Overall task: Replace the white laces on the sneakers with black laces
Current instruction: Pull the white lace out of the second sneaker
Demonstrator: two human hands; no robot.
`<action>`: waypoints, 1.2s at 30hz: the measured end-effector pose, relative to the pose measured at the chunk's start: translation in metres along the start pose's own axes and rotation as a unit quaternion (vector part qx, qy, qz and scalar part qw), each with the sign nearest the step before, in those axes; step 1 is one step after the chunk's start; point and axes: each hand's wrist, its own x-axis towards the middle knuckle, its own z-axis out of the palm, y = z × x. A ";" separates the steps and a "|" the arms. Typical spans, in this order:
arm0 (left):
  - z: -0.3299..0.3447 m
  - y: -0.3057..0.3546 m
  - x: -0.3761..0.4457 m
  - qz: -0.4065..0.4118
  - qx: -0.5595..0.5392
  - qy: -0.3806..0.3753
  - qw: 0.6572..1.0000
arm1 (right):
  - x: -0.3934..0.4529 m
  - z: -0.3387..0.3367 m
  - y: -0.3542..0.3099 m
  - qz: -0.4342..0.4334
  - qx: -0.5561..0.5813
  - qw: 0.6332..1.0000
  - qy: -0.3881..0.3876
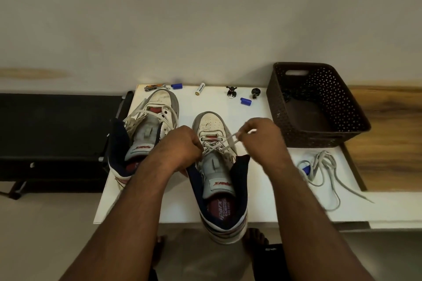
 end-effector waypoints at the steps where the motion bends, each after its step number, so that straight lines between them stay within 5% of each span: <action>1: 0.000 0.000 0.000 0.000 -0.003 -0.003 1.000 | 0.002 -0.004 0.004 0.023 -0.014 0.999 0.026; 6: 0.001 0.000 0.002 0.013 0.014 0.005 1.000 | -0.001 0.000 -0.003 -0.055 0.006 0.998 -0.042; 9: 0.001 -0.001 0.003 0.018 0.018 0.004 1.000 | -0.009 0.014 -0.011 -0.124 -0.158 0.969 -0.142; 12: 0.000 -0.002 0.002 0.015 0.013 -0.001 1.000 | -0.009 0.024 -0.010 -0.142 -0.238 0.948 -0.159; 14: 0.000 -0.002 0.003 0.009 0.006 -0.004 1.000 | -0.005 0.024 -0.007 -0.145 -0.142 0.971 -0.125; 17: 0.000 -0.002 0.002 -0.001 -0.013 -0.013 1.000 | -0.001 0.010 -0.010 -0.043 0.170 0.984 -0.026; 20: 0.001 -0.003 0.004 -0.010 -0.029 -0.012 0.999 | 0.003 -0.005 -0.011 0.046 0.432 0.891 0.132; 22: 0.001 -0.005 0.005 -0.010 -0.019 -0.009 1.000 | 0.006 -0.007 -0.009 0.071 0.476 0.858 0.179; 26: 0.001 -0.005 0.006 -0.007 -0.015 -0.012 1.000 | 0.003 0.003 -0.004 -0.088 0.160 0.973 0.138; 28: 0.001 -0.004 0.006 -0.003 -0.009 -0.011 1.000 | 0.000 0.011 -0.005 -0.162 -0.011 0.986 0.047; 31: 0.000 -0.003 0.006 -0.002 -0.012 -0.013 1.000 | -0.009 0.026 -0.011 -0.137 -0.220 0.960 -0.111; 34: 0.000 -0.004 0.006 -0.004 -0.015 -0.015 1.000 | -0.005 0.028 -0.010 -0.150 -0.174 0.968 -0.096; 36: 0.000 -0.004 0.006 -0.003 -0.015 -0.015 1.000 | -0.004 0.025 -0.011 -0.137 -0.027 0.988 -0.061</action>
